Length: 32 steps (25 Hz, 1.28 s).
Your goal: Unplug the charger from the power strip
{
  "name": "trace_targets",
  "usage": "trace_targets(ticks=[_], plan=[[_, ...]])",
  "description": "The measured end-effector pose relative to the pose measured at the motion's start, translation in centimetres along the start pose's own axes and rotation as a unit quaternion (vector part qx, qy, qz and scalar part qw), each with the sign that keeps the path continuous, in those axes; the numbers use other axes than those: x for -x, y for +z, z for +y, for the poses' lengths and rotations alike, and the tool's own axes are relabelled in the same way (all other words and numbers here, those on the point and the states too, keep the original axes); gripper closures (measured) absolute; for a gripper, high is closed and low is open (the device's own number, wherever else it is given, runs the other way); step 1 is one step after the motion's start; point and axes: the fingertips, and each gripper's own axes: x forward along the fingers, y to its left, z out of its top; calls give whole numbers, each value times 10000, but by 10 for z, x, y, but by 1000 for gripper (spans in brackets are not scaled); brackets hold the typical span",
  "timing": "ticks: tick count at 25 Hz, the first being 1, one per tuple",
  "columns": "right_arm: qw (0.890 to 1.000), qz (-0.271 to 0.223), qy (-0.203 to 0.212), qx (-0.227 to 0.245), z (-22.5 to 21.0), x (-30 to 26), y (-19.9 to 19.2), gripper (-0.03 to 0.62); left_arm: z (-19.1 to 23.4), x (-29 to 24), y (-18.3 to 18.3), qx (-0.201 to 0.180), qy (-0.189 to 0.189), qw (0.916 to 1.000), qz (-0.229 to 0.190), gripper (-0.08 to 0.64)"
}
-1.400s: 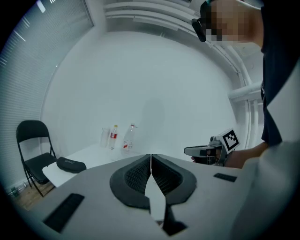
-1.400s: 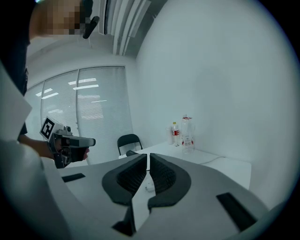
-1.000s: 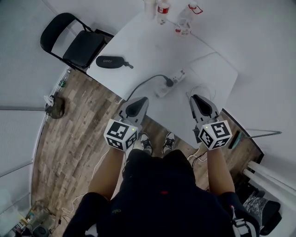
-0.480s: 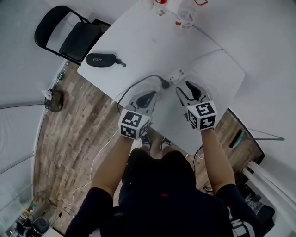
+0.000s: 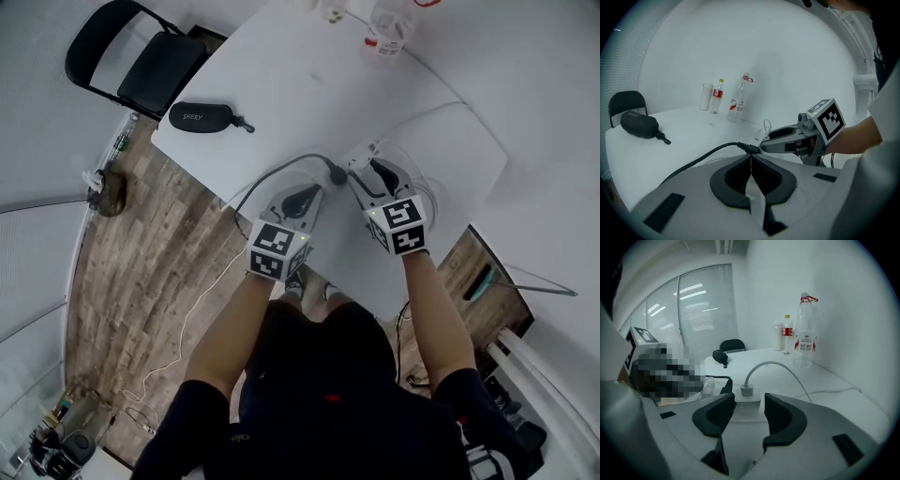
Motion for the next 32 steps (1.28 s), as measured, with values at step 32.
trace_targets(ticks=[32], plan=[[9921, -1073, -484, -436, 4, 97, 77, 419, -38, 65, 82, -117, 7, 9968, -794, 537]])
